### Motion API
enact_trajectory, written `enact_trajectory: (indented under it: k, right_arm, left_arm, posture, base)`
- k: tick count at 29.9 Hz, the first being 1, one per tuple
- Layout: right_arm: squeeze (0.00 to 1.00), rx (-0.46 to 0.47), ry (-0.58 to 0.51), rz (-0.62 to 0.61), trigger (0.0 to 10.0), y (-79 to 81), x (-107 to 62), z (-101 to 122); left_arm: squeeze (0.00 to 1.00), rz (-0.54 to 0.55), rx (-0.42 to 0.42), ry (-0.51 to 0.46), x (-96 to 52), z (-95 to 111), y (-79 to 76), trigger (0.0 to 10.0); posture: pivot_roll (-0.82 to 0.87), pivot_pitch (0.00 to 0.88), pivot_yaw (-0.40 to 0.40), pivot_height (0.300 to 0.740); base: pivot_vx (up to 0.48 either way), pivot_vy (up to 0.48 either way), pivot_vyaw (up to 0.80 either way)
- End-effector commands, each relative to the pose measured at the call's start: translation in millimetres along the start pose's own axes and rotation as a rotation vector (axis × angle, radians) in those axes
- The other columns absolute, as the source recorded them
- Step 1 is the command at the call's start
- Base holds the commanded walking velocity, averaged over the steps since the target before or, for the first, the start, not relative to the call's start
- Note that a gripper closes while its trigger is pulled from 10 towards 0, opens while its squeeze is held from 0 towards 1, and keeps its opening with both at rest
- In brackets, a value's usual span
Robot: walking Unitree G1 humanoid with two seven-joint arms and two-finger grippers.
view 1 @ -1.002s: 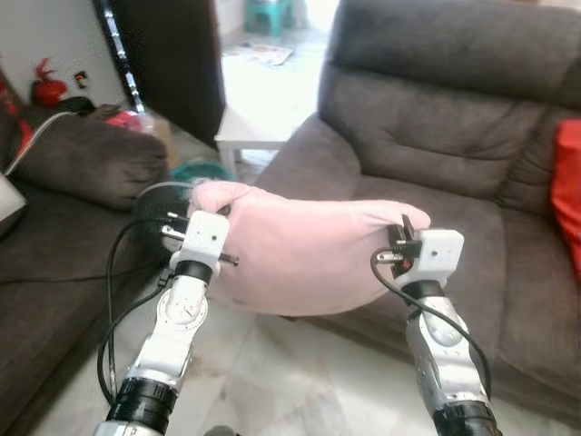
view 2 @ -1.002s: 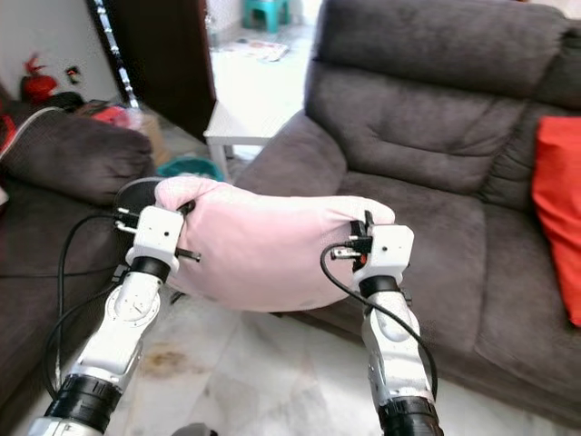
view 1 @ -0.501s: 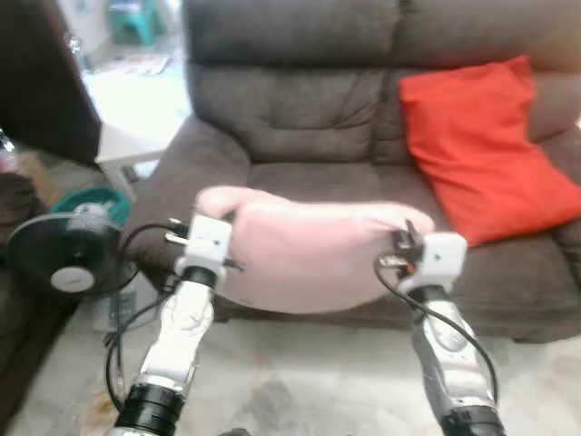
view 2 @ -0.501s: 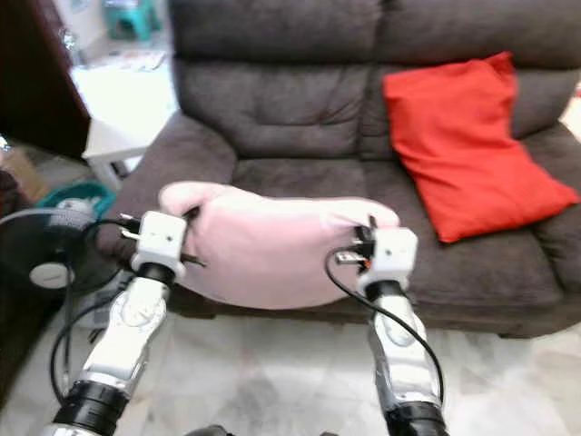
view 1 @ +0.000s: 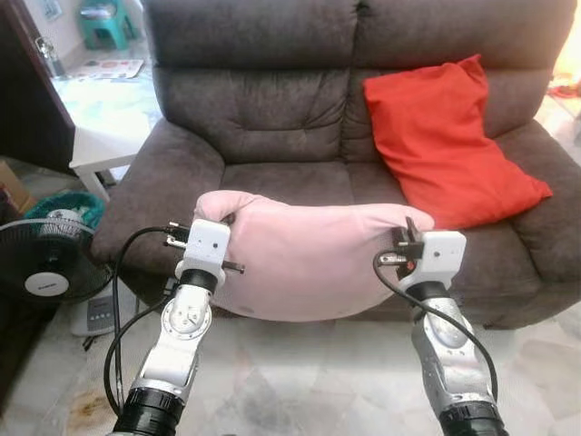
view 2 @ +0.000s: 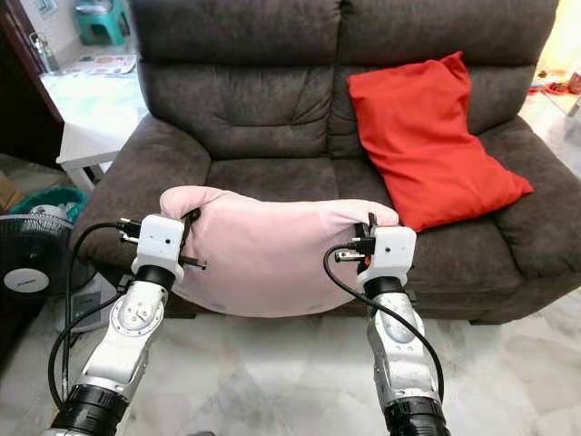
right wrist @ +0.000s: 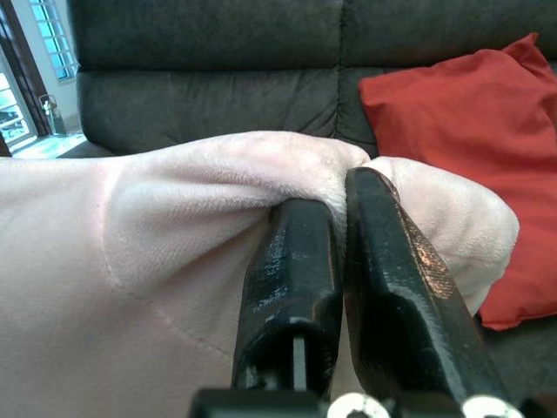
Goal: Move the pillow to the sofa from floor
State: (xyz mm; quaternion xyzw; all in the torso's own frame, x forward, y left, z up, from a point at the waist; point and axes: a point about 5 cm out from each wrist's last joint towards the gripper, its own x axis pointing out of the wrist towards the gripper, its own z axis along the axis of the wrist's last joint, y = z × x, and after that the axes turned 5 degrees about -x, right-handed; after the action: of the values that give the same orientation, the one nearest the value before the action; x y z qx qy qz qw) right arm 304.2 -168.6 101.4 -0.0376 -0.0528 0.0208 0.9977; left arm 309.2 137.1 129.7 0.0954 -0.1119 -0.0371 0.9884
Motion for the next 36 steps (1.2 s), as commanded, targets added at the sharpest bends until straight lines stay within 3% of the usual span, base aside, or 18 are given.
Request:
enact_trajectory:
  k: [1,13,31,36]
  right_arm:
    - [0.00,0.000,-0.063,-0.023,10.0,-4.5,6.4,15.0]
    - [0.00,-0.001,-0.072,-0.020,10.0,-2.6,5.2,16.2]
    - [0.00,0.005,-0.067,-0.017,10.0,-0.3,4.4,15.7]
    - [0.00,0.009,-0.064,-0.014,10.0,1.5,4.3,15.1]
  left_arm:
    - [0.00,0.054,0.003,-0.047,4.5,11.4,10.7,10.0]
    - [0.00,0.055,-0.012,-0.039,4.1,11.9,8.7,10.0]
    - [0.00,0.049,-0.012,-0.038,4.6,14.3,7.8,10.0]
    - [0.00,0.037,0.009,-0.041,3.9,14.9,5.7,10.0]
  posture:
    - [0.15,0.023,-0.027,0.740]
    - [0.14,0.006,-0.019,0.740]
    - [0.14,0.014,-0.017,0.740]
    - [0.15,0.025,-0.017,0.740]
  base:
    - [0.000,0.000,0.00]
    - [0.000,0.000,0.00]
    - [0.000,0.386,0.00]
    - [0.000,0.000,0.00]
